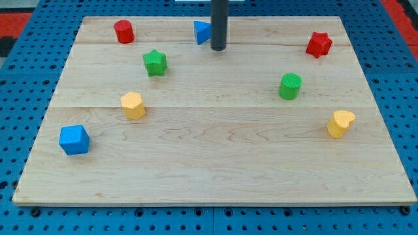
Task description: Move the green star towards the top right
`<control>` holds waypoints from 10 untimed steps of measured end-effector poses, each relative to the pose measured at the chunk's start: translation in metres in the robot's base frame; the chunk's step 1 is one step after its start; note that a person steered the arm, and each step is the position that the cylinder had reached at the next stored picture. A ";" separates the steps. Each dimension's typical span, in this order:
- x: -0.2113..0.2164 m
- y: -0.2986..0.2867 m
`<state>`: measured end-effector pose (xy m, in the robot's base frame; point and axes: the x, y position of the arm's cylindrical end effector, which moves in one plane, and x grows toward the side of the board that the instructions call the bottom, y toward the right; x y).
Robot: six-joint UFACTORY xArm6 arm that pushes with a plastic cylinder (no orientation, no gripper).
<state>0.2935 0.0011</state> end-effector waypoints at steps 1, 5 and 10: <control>0.033 -0.010; 0.062 -0.145; 0.064 -0.043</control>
<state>0.3575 -0.0418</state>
